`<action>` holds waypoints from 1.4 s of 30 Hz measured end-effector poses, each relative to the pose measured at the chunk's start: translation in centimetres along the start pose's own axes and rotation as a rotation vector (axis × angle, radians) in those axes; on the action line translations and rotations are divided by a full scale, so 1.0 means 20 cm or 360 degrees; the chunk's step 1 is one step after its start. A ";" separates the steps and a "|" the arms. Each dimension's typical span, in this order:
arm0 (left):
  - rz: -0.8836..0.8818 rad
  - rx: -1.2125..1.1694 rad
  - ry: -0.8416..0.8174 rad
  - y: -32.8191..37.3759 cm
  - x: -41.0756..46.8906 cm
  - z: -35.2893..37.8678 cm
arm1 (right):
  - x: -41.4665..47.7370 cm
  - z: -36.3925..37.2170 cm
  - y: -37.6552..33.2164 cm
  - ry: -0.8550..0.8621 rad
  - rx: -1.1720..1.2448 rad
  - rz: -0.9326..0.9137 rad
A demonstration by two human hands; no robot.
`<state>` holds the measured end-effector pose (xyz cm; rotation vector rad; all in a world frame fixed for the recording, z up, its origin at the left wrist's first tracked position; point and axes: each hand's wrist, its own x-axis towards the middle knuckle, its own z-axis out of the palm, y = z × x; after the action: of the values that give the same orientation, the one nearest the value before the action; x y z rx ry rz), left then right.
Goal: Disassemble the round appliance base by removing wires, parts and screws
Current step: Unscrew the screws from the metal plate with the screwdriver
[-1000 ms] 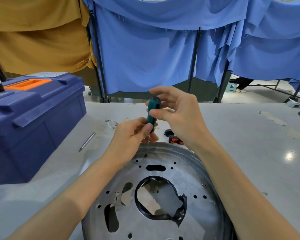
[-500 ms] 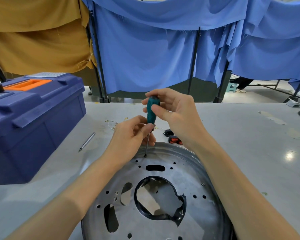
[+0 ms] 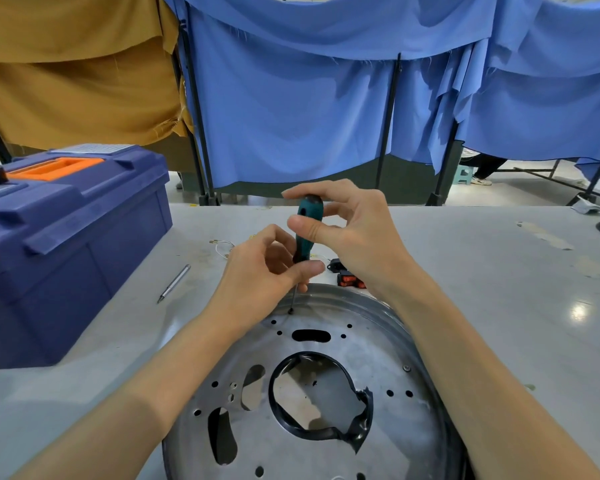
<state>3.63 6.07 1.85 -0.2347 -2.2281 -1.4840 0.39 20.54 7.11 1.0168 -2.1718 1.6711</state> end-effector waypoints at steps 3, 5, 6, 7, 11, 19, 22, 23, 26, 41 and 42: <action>0.0023 -0.0057 -0.0048 0.00 0.00 0.00 | 0.00 -0.01 0.00 0.0058 0.0070 0.0025; 0.0022 -0.0044 -0.0063 -0.01 0.00 0.00 | 0.01 -0.01 0.00 0.0044 0.0168 0.0036; 0.0022 -0.0023 -0.0065 -0.02 0.00 0.00 | 0.00 -0.01 0.00 0.0028 0.0214 0.0037; 0.0018 -0.0006 -0.0060 -0.03 0.01 0.00 | 0.00 -0.01 0.00 0.0010 0.0232 0.0030; -0.0035 -0.0013 -0.0012 -0.01 0.01 0.00 | 0.00 0.01 -0.01 -0.0035 0.0050 -0.0019; 0.0000 0.0028 -0.0067 -0.03 0.01 0.00 | 0.00 -0.01 0.00 -0.0054 0.0328 0.0060; -0.0063 0.0026 -0.0019 -0.01 0.00 0.00 | 0.00 0.01 -0.01 -0.0070 0.0052 0.0011; -0.0070 0.0044 -0.0007 -0.01 0.00 0.00 | 0.00 0.01 -0.01 -0.0058 -0.0015 0.0018; -0.0058 0.0023 -0.0053 -0.01 0.00 0.00 | 0.00 0.01 0.00 0.0024 0.0009 0.0024; 0.0002 -0.0090 -0.0092 -0.01 0.00 0.00 | 0.00 0.00 -0.01 0.0027 0.0139 0.0032; -0.0013 -0.0090 -0.0096 -0.02 0.00 0.00 | 0.00 0.00 -0.01 0.0015 0.0171 0.0041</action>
<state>3.46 5.87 1.61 -0.2925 -2.2383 -1.5654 0.39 20.52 7.24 1.0103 -2.1181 1.8178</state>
